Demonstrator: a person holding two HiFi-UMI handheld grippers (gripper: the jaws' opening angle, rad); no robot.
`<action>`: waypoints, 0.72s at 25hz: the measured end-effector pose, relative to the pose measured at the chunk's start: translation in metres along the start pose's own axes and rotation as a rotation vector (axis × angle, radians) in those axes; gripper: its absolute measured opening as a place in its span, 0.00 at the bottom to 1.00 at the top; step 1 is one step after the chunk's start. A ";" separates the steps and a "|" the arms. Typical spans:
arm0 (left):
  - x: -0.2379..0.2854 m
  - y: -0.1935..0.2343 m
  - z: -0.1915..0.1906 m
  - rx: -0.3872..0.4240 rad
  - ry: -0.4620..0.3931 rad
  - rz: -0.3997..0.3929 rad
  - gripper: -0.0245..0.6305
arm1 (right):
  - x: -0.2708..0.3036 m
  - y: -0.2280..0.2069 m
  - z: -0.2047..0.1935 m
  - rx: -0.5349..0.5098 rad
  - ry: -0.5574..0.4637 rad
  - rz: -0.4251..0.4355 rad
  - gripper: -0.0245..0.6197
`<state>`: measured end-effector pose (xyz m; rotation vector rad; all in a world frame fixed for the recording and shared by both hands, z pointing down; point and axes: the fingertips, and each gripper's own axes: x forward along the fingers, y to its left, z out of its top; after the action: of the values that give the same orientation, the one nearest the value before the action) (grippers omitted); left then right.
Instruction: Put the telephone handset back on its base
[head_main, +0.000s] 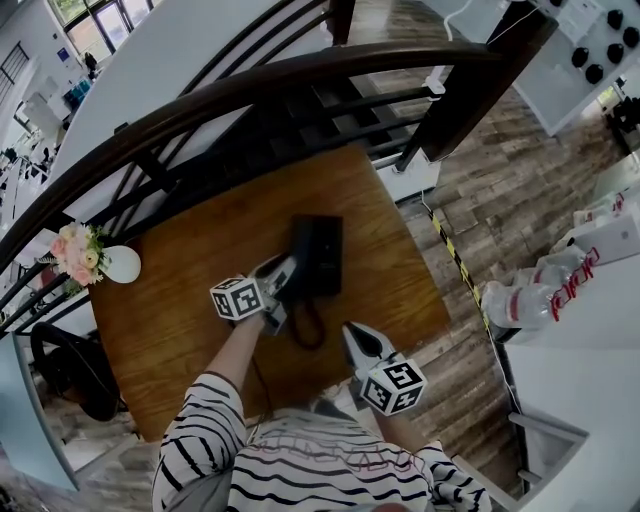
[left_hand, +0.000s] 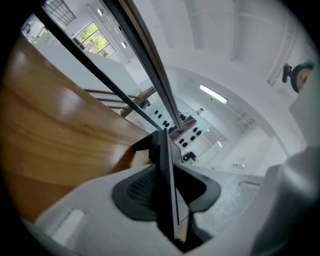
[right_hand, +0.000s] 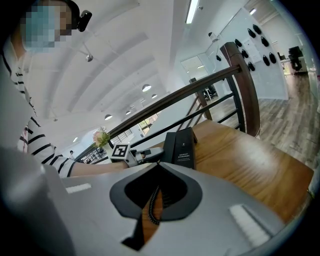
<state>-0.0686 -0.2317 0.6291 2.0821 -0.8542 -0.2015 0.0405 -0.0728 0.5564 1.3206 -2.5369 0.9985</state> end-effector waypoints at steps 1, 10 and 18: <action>-0.003 0.000 -0.002 0.009 0.003 0.008 0.20 | 0.000 -0.001 0.000 0.001 -0.001 0.001 0.04; -0.015 -0.006 -0.021 0.118 0.058 0.076 0.12 | -0.003 0.000 -0.003 0.000 0.003 0.017 0.04; -0.008 -0.005 -0.027 0.060 0.043 0.089 0.09 | -0.010 -0.005 -0.003 0.001 0.004 0.009 0.04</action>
<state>-0.0605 -0.2063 0.6407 2.0913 -0.9346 -0.0842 0.0496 -0.0664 0.5578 1.3081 -2.5418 1.0035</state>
